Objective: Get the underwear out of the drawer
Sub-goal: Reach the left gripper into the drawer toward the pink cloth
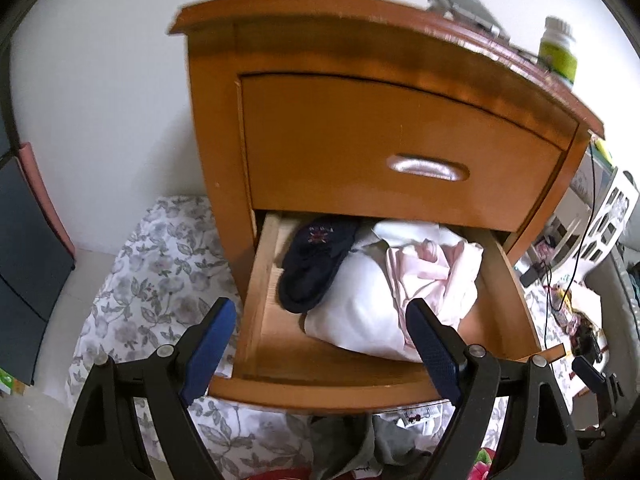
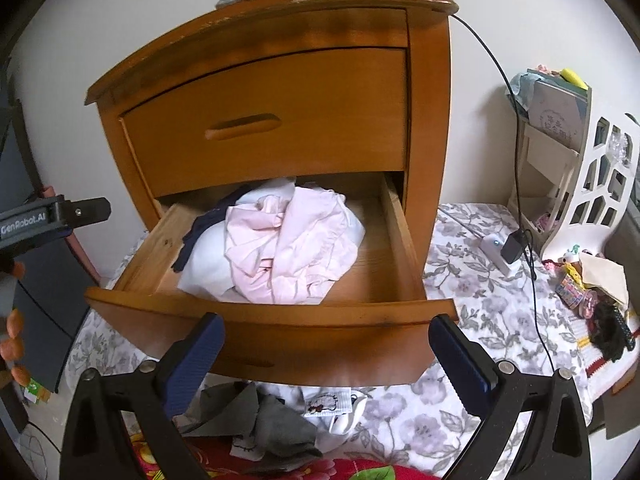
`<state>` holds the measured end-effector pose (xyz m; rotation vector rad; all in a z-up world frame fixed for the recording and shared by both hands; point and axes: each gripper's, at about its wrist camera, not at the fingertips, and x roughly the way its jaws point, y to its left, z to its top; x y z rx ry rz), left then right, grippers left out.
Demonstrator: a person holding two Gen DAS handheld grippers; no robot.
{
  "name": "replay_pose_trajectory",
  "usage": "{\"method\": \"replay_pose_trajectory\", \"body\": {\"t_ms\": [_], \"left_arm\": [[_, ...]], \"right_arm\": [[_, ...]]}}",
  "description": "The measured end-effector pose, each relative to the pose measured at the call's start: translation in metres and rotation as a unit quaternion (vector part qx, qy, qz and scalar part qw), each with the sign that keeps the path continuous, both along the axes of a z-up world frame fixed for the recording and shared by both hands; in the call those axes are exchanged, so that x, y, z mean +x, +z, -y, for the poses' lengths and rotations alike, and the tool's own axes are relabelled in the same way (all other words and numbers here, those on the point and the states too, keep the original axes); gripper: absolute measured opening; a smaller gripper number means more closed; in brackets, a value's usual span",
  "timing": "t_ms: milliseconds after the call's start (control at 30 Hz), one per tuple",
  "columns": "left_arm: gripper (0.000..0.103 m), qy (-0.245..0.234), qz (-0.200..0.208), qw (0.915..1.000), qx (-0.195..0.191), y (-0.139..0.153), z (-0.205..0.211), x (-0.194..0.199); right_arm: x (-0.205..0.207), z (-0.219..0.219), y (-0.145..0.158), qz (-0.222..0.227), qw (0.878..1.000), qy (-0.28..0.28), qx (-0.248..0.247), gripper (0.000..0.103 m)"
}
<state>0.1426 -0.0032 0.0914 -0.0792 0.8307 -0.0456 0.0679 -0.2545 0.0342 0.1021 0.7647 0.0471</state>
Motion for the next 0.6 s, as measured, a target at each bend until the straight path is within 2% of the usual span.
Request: {"method": "replay_pose_trajectory", "body": {"t_ms": [200, 600], "left_arm": [[0.087, -0.012, -0.065, 0.9978, -0.006, -0.013, 0.010, 0.037], [0.087, -0.030, -0.141, 0.9894, -0.021, -0.045, 0.048, 0.091]], "right_arm": [[0.010, 0.007, -0.004, -0.011, 1.000, -0.007, 0.003, 0.103], [0.019, 0.020, -0.019, -0.028, 0.999, -0.028, 0.010, 0.103]]}}
